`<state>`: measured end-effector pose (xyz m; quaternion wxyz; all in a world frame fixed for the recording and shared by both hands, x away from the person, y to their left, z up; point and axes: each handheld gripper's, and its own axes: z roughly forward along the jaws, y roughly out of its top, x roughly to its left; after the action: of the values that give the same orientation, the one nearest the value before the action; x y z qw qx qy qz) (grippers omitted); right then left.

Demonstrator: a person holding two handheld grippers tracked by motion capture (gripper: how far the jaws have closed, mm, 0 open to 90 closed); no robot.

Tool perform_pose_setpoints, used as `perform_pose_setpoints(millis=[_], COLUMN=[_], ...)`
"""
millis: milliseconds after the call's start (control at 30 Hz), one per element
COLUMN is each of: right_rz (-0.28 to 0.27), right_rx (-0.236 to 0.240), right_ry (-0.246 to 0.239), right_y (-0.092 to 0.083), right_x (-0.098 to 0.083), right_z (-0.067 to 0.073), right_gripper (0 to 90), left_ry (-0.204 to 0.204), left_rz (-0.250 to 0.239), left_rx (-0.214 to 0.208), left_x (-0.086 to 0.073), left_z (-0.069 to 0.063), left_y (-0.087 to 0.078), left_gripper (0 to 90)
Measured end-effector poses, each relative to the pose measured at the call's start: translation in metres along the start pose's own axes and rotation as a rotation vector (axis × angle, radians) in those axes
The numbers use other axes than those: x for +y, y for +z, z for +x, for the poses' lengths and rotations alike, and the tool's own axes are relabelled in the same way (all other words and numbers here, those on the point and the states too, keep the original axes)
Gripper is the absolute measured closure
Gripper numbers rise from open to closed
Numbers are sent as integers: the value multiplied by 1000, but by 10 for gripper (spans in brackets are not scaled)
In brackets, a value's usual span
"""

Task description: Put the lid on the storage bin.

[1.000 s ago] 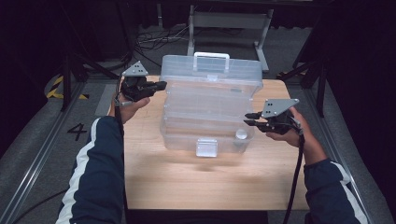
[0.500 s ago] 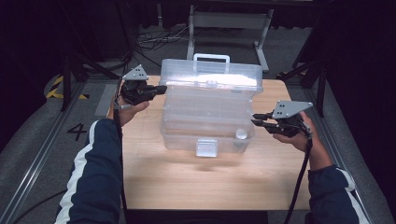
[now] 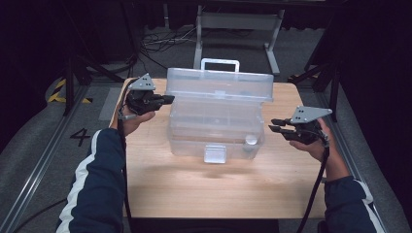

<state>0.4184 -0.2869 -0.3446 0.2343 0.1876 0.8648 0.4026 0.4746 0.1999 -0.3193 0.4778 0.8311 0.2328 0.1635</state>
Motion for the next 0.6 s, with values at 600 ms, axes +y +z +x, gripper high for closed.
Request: perform_pose_setpoints(millis=[600], right_rz=[28], right_rx=[0], right_ry=[24], right_y=[7], right_x=[-9], right_z=[0], right_gripper=[741], left_ry=[32], left_rz=[35], left_rx=[-23], left_x=[-17], left_z=[-14], left_y=[-3], left_gripper=[900])
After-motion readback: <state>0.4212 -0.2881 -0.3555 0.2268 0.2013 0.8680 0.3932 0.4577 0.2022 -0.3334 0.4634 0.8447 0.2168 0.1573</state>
